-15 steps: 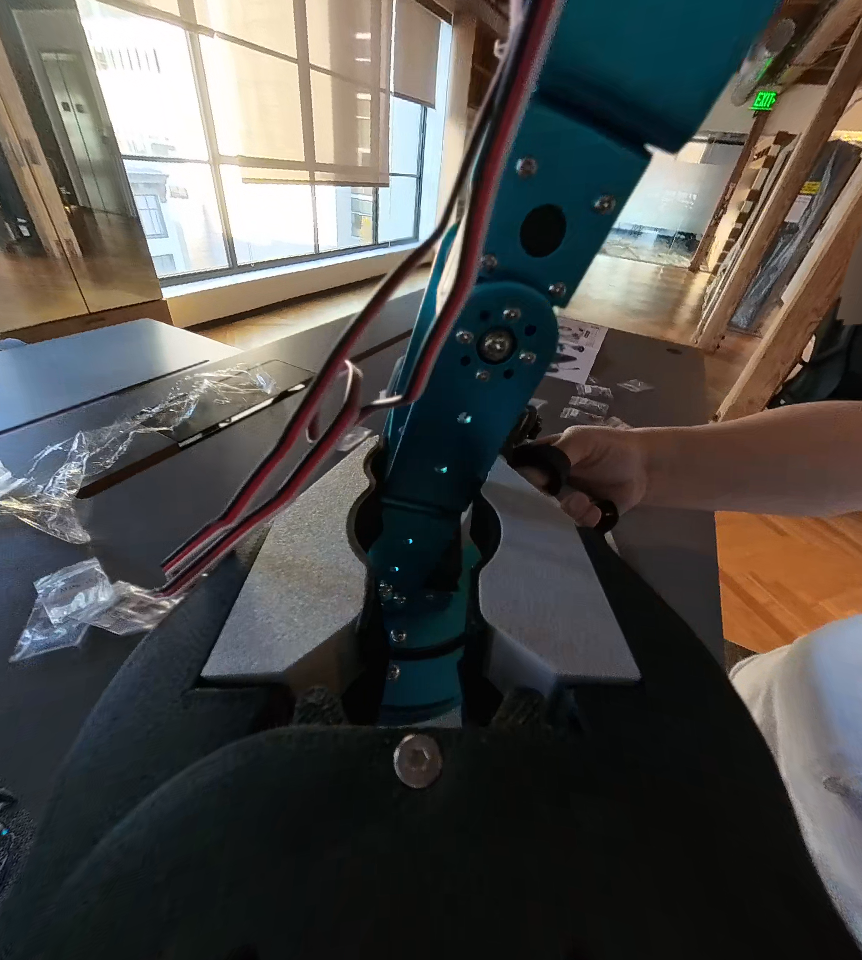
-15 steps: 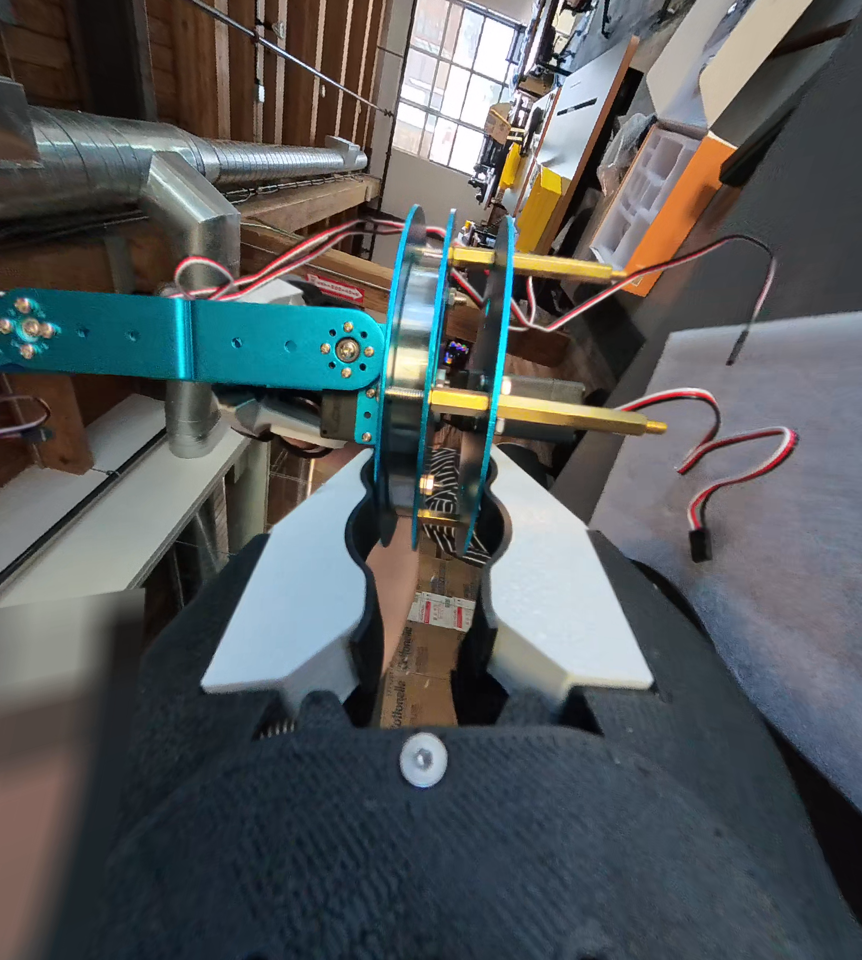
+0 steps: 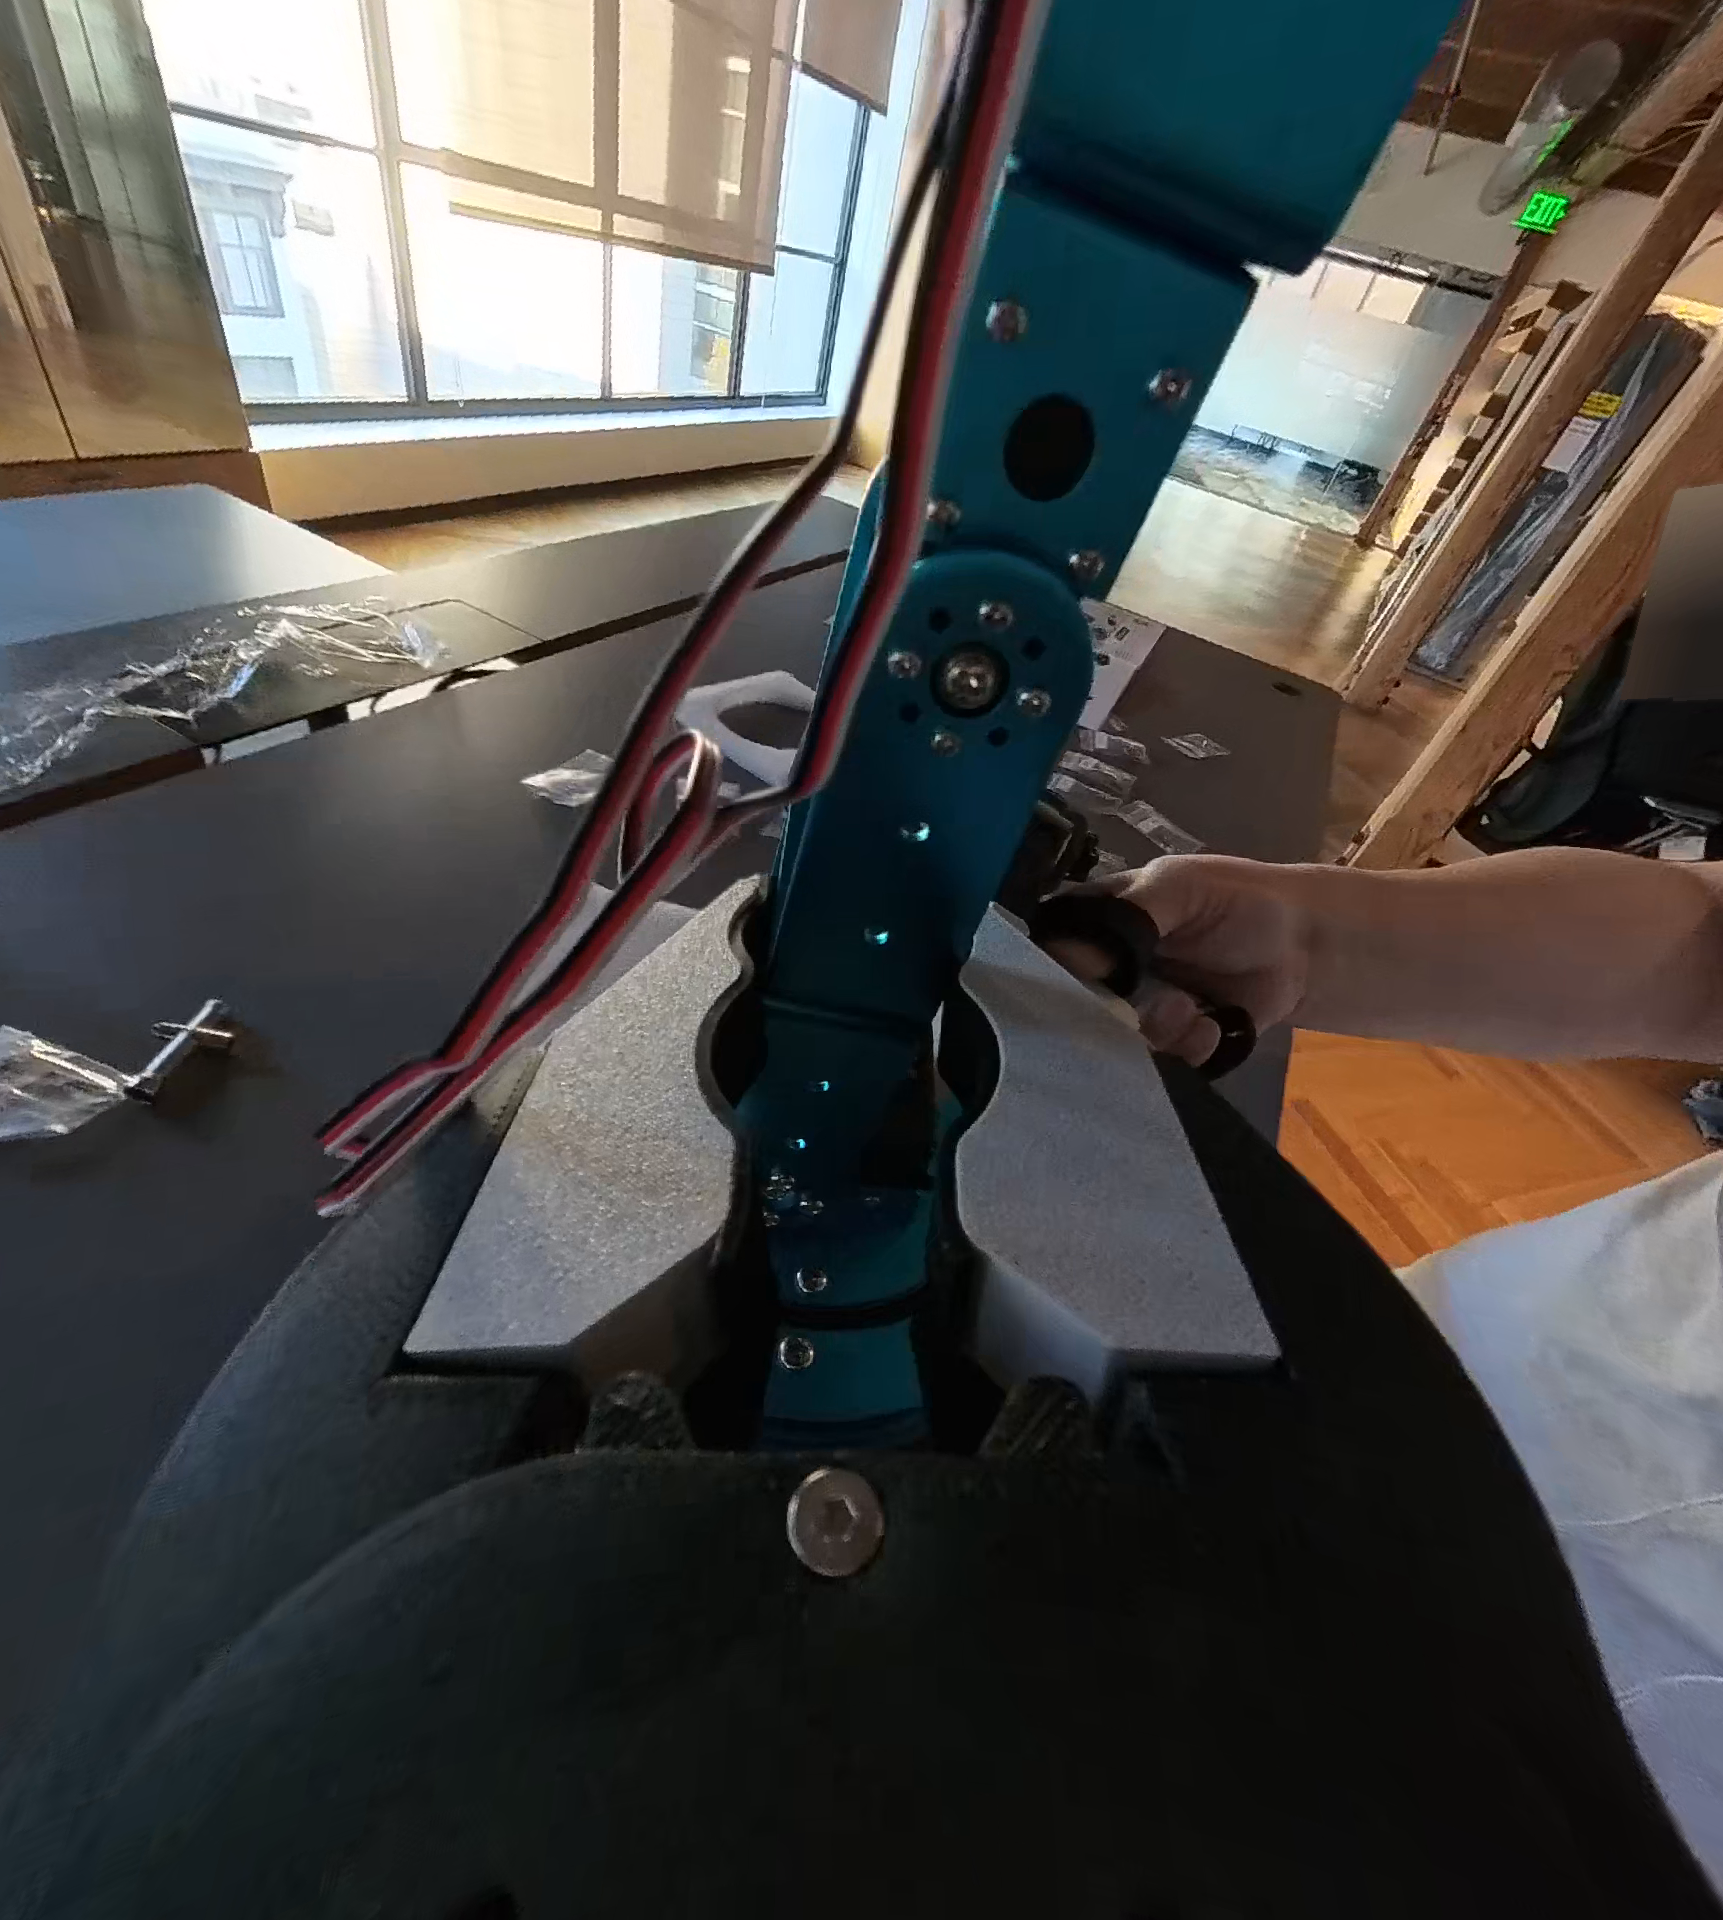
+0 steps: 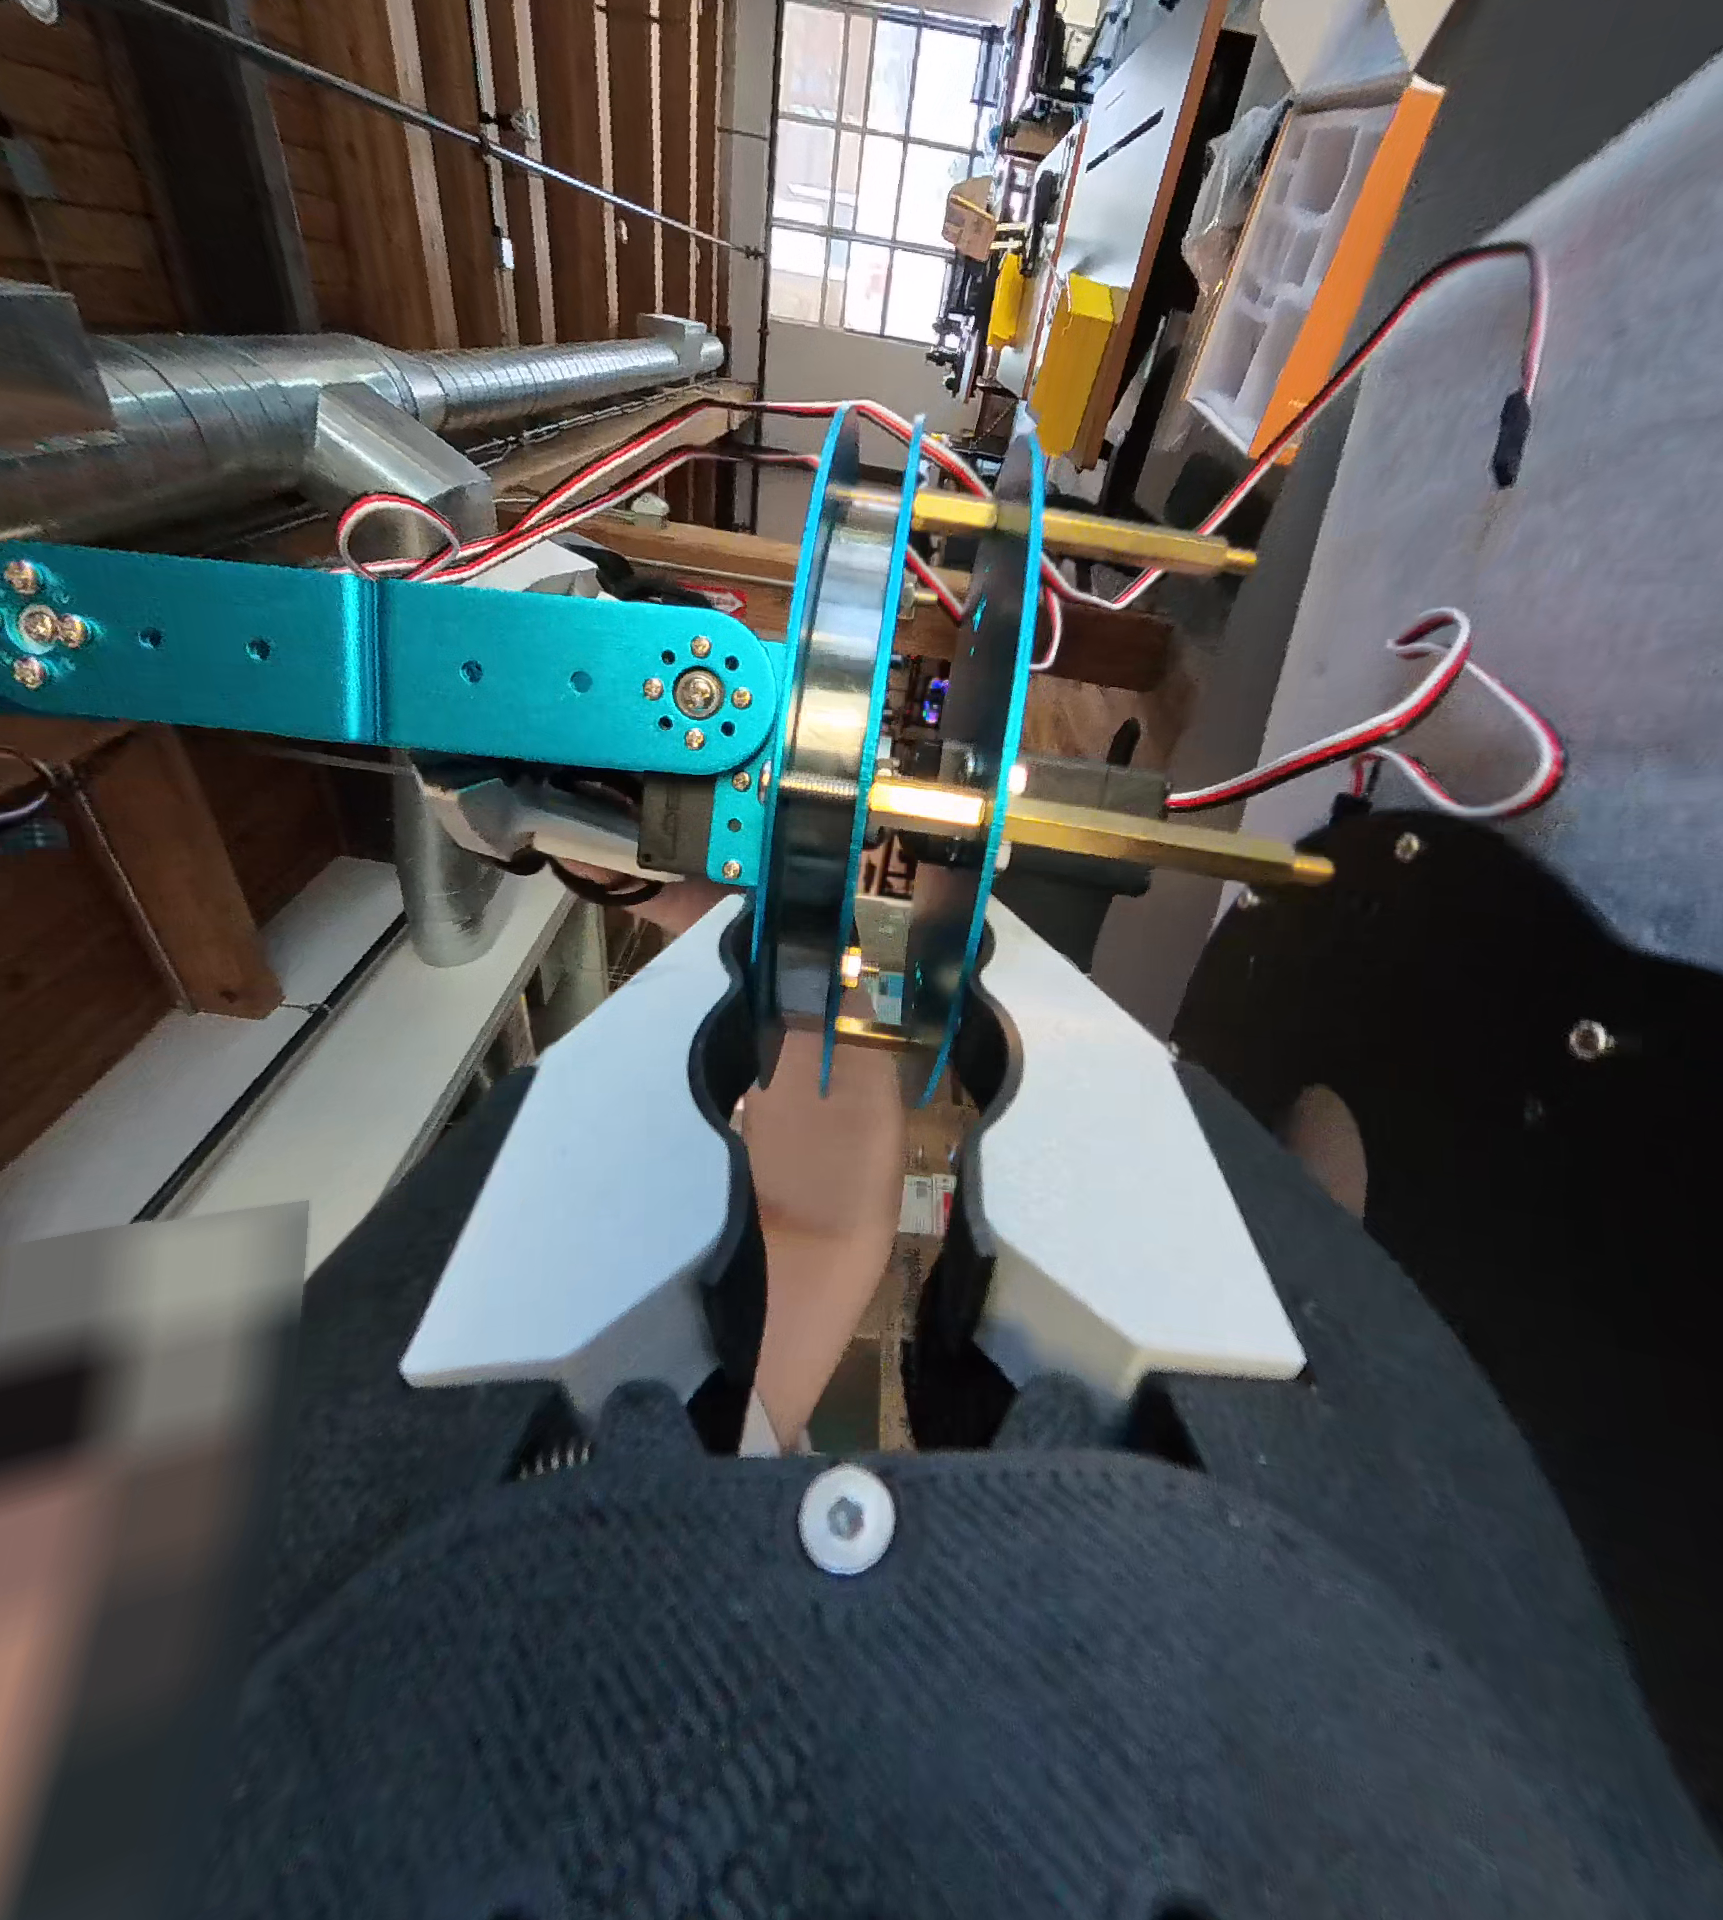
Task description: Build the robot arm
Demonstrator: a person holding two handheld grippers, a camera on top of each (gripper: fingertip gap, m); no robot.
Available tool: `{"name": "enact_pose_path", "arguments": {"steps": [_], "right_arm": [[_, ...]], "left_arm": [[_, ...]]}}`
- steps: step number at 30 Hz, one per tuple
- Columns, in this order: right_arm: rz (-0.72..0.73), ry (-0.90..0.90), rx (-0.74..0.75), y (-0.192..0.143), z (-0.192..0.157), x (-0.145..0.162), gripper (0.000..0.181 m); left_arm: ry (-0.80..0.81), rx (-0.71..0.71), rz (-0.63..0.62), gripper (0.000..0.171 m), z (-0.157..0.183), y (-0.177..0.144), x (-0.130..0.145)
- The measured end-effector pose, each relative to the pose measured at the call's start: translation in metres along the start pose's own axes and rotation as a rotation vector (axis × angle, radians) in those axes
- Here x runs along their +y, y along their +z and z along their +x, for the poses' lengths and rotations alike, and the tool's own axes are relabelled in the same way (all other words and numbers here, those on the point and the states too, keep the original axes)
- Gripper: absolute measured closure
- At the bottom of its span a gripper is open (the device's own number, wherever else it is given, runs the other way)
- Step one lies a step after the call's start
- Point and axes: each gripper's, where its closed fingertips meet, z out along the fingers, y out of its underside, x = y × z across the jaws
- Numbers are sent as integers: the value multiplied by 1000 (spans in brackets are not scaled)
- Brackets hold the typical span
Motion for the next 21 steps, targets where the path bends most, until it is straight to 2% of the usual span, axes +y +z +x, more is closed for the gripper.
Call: {"name": "enact_pose_path", "arguments": {"steps": [12, 21], "right_arm": [[-15, 35, 39, -15, 14, 38, 149], [-17, 44, 31, -17, 24, 50, 149]], "left_arm": [[-54, -7, 9, 144, 28, 2, 27], [-54, -4, -4, 144, 37, 2, 41]]}}
